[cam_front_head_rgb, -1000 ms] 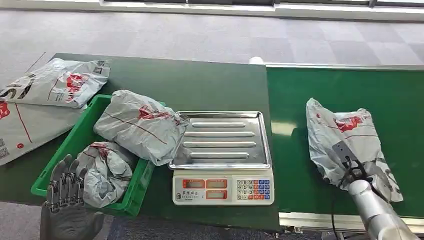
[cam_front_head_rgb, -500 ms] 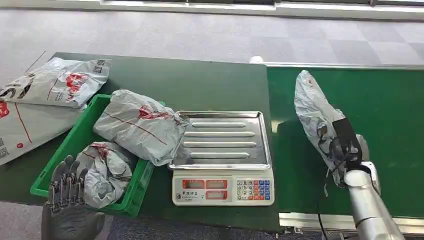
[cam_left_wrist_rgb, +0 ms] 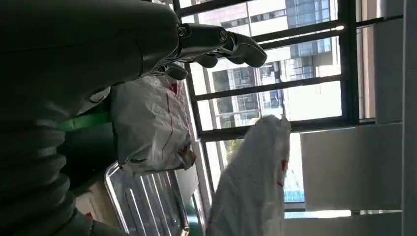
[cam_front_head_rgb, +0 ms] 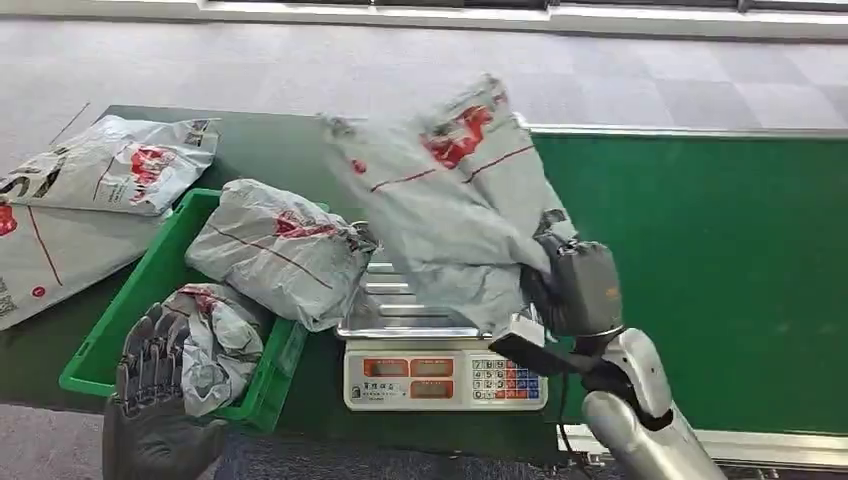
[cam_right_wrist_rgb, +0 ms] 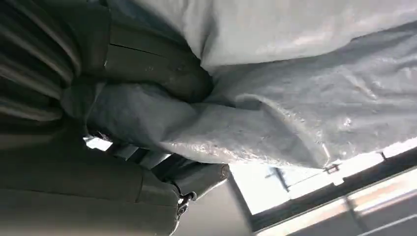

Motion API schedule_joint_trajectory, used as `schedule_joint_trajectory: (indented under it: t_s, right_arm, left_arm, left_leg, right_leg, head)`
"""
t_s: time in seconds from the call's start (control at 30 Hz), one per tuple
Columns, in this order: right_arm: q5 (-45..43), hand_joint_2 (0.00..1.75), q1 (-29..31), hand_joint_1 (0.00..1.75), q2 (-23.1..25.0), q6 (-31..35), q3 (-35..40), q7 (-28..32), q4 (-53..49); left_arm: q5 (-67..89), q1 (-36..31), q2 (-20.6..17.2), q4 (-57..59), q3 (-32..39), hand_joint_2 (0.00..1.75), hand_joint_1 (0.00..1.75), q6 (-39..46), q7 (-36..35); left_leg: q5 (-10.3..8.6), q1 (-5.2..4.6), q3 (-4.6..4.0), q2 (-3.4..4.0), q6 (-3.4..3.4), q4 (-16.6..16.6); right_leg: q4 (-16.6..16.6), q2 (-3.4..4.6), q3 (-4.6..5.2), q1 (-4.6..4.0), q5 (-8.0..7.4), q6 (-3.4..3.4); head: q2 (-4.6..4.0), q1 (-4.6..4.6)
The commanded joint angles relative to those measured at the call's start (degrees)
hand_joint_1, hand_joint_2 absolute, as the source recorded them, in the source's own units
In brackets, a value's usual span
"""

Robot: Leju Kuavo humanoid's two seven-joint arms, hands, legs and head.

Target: Moved the parcel from conveyor to table for the left to box.

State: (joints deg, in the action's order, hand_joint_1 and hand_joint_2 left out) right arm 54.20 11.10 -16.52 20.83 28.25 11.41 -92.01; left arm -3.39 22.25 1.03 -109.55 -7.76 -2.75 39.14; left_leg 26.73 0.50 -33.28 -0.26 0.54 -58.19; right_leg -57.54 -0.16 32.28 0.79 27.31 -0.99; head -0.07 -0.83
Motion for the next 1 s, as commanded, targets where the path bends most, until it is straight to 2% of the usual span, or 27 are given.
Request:
schedule_joint_trajectory:
  t_s: [0.03,0.17,0.2,0.23,0.3,0.37,0.57,0.73,0.8,0.87,0.9,0.97,1.0]
  right_arm:
    - [0.60,1.75,3.65,1.75,-2.95,-1.47,13.40,-1.30,-1.41]
    - [5.05,1.75,5.01,1.75,-0.13,-10.32,16.06,-7.40,3.16]
    - [6.06,1.75,5.66,0.87,0.54,-13.25,16.34,-9.75,4.79]
    - [7.48,1.75,7.33,0.00,1.17,-21.16,16.95,-15.75,8.01]
    - [9.47,1.75,9.54,0.00,2.35,-26.77,17.31,-20.23,12.49]
    - [10.15,1.75,11.20,0.00,3.13,-29.46,17.78,-22.18,16.30]
    - [8.80,1.75,12.64,0.00,0.72,-31.07,16.98,-24.44,18.12]
    - [8.50,1.75,12.96,0.00,0.64,-31.31,17.12,-24.33,18.21]
    - [5.22,1.75,12.98,0.00,0.14,-30.31,16.79,-21.39,17.52]
    - [-3.02,1.75,12.07,0.00,0.44,-26.06,14.36,-13.93,15.39]
    - [-6.02,0.00,11.75,0.00,0.59,-24.57,13.08,-11.97,14.22]
    - [-12.07,0.00,9.66,0.00,1.03,-16.63,8.77,-6.20,9.73]
    - [-12.53,0.00,9.51,0.00,0.61,-16.94,8.45,-6.38,8.33]
  left_arm:
    - [0.28,-1.83,0.45,5.08,2.46,1.75,0.00,-0.89,0.00]
    - [1.06,-0.17,0.89,3.76,2.96,1.75,0.00,-0.73,0.07]
    - [1.11,0.52,1.05,3.03,3.31,1.75,0.00,-0.55,0.01]
    - [1.10,1.38,1.46,2.09,4.27,1.75,0.00,-0.23,-0.79]
    - [1.06,1.97,1.82,1.01,5.29,1.75,0.00,-0.08,-1.99]
    - [1.01,2.09,2.22,0.36,6.34,1.75,0.00,-0.13,-2.92]
    - [4.06,2.55,2.93,-1.11,7.37,1.75,0.00,-0.93,-3.18]
    - [4.36,2.32,2.84,-1.04,7.23,1.75,0.00,-0.95,-3.21]
    - [5.40,1.85,2.26,-1.08,6.78,1.75,0.00,-1.00,-2.72]
    - [7.30,0.27,1.32,-0.66,5.63,1.75,0.00,-0.86,-1.73]
    - [7.85,-0.70,1.01,-0.37,5.04,1.75,0.00,-0.90,-1.95]
    - [10.36,-2.92,0.25,-0.05,3.43,1.75,0.00,-0.06,-2.42]
    - [10.56,-3.48,0.19,0.00,3.12,1.75,0.00,0.21,-2.82]
  left_leg:
    - [-0.03,-0.03,0.02,0.05,-0.01,0.04]
    - [-0.07,-0.05,0.18,0.29,-0.01,0.24]
    - [-0.01,-0.01,0.15,0.25,0.02,0.10]
    - [-0.04,-0.02,0.17,0.25,0.02,0.16]
    - [0.01,0.00,0.10,0.25,0.03,0.05]
    - [-0.01,0.02,0.10,0.37,0.04,0.09]
    - [-0.05,0.00,0.11,0.25,0.01,0.10]
    - [-0.12,0.01,0.16,0.10,0.00,0.11]
    - [-0.12,0.00,0.15,0.07,0.01,0.09]
    - [-0.14,-0.01,0.16,0.02,0.01,0.11]
    - [-0.20,-0.02,0.12,-0.01,0.00,0.17]
    - [-0.18,-0.01,0.11,-0.15,0.02,0.07]
    - [-0.15,-0.02,0.11,-0.17,0.02,0.02]
  right_leg:
    - [0.03,0.05,-0.01,0.02,-0.03,0.02]
    - [0.22,0.30,-0.08,0.03,-0.13,0.09]
    - [0.10,0.29,-0.06,0.00,-0.08,0.07]
    - [0.16,0.29,-0.08,0.00,-0.11,0.09]
    - [0.06,0.28,-0.04,-0.01,-0.07,0.05]
    - [0.10,0.39,-0.01,-0.04,-0.13,0.07]
    - [0.12,0.25,-0.05,-0.02,-0.13,0.08]
    - [0.17,0.10,-0.08,-0.03,-0.17,0.09]
    - [0.13,0.07,-0.08,-0.01,-0.15,0.08]
    - [0.14,0.02,-0.09,0.00,-0.16,0.09]
    - [0.19,-0.02,-0.06,0.00,-0.21,0.10]
    - [0.09,-0.15,-0.07,0.00,-0.15,0.08]
    - [0.04,-0.17,-0.04,0.01,-0.13,0.08]
  head:
    - [0.00,0.00]
    - [0.00,0.00]
    - [0.00,0.00]
    - [0.00,0.00]
    - [0.00,0.00]
    - [0.00,0.00]
    - [0.00,0.00]
    - [0.00,0.00]
    - [0.00,0.00]
    - [0.00,0.00]
    - [0.00,0.00]
    - [0.00,0.00]
    - [0.00,0.00]
